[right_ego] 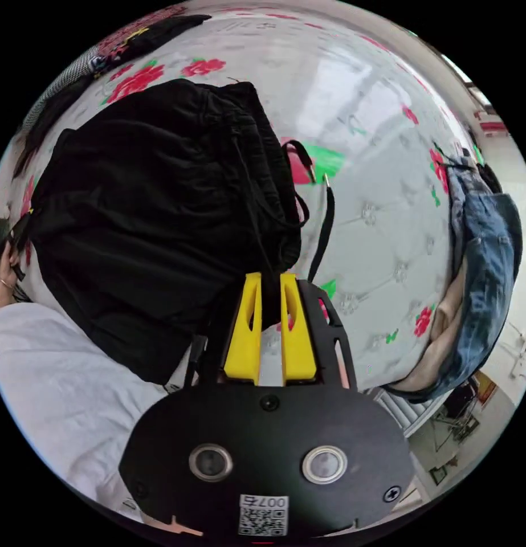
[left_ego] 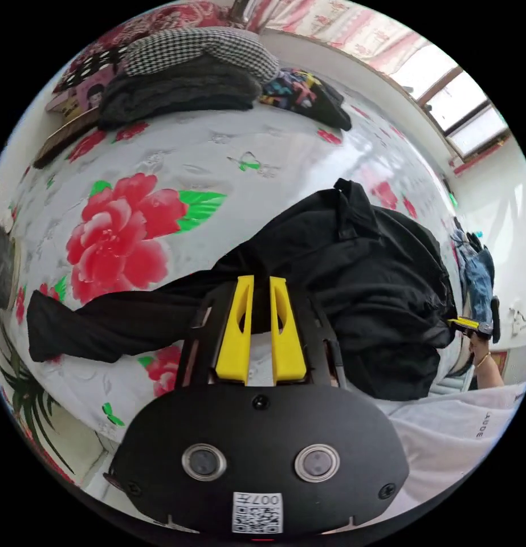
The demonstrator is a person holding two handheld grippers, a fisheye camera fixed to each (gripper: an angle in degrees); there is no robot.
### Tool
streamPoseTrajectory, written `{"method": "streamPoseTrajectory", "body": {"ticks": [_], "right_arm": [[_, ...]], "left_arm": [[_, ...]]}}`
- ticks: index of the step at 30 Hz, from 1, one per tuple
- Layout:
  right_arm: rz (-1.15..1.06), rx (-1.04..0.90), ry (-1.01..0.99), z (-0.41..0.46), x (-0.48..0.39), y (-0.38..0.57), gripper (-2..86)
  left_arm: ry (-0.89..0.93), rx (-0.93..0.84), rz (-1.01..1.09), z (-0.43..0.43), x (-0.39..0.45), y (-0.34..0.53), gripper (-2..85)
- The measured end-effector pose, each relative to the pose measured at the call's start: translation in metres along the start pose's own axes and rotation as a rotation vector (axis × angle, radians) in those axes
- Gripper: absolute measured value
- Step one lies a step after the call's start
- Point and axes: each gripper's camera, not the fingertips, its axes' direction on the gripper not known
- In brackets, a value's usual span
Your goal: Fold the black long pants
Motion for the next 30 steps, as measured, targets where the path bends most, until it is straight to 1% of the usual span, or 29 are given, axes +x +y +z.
{"method": "streamPoseTrajectory", "body": {"ticks": [2,4,5,6,8,11,13,15,17,19,20,21,22,24,26,27,28,30], "right_arm": [[0.195,0.003,-0.168,0.014,0.053,0.079,6.2],[0.299,0.051,-0.240,0.007,0.080,0.123,6.5],[0.341,0.150,-0.268,-0.012,0.094,0.147,6.6],[0.359,0.209,-0.278,-0.023,0.100,0.157,6.7],[0.411,0.437,-0.298,-0.067,0.123,0.183,7.1],[0.428,0.593,-0.325,-0.094,0.139,0.173,8.0],[0.412,0.604,-0.347,-0.093,0.137,0.145,8.7],[0.360,0.557,-0.346,-0.083,0.125,0.106,9.3],[0.317,0.440,-0.318,-0.063,0.107,0.053,9.9],[0.300,0.353,-0.341,-0.045,0.095,0.022,9.8],[0.306,0.286,-0.334,-0.034,0.087,0.007,9.5],[0.328,0.309,-0.282,-0.038,0.083,0.006,9.3],[0.302,0.343,-0.217,-0.046,0.071,0.004,8.7],[0.249,0.278,-0.149,-0.052,0.055,-0.005,7.5],[0.112,0.246,-0.049,-0.067,0.038,-0.004,4.3],[0.093,0.263,-0.030,-0.073,0.038,-0.001,3.3],[0.064,0.305,-0.023,-0.088,0.041,0.008,2.0],[0.068,0.354,-0.058,-0.112,0.056,0.021,0.8]], "left_arm": [[0.034,-0.018,0.057,0.006,0.021,0.006,5.0],[0.028,-0.023,0.074,0.005,0.032,0.009,5.2],[0.019,-0.011,0.071,0.000,0.033,0.008,5.3],[0.008,0.018,0.055,-0.010,0.029,0.007,5.3],[-0.022,0.065,0.016,-0.027,0.017,0.001,5.4],[-0.104,0.114,-0.085,-0.050,-0.013,-0.009,6.1],[-0.140,0.126,-0.172,-0.057,-0.032,-0.013,7.8],[-0.143,0.117,-0.264,-0.056,-0.050,-0.019,12.7],[-0.178,0.046,-0.312,-0.043,-0.059,-0.027,15.8],[-0.239,-0.037,-0.356,-0.026,-0.065,-0.035,16.7],[-0.313,-0.060,-0.360,-0.021,-0.063,-0.038,16.2],[-0.326,-0.066,-0.324,-0.019,-0.058,-0.043,15.9],[-0.330,-0.073,-0.321,-0.018,-0.057,-0.045,15.8],[-0.323,-0.115,-0.307,-0.018,-0.055,-0.051,15.0],[-0.309,-0.140,-0.301,-0.019,-0.058,-0.053,13.8],[-0.326,-0.116,-0.313,-0.025,-0.060,-0.052,5.8],[-0.319,-0.087,-0.309,-0.029,-0.060,-0.052,1.9],[-0.223,-0.020,-0.286,-0.040,-0.060,-0.059,-0.2]]}}
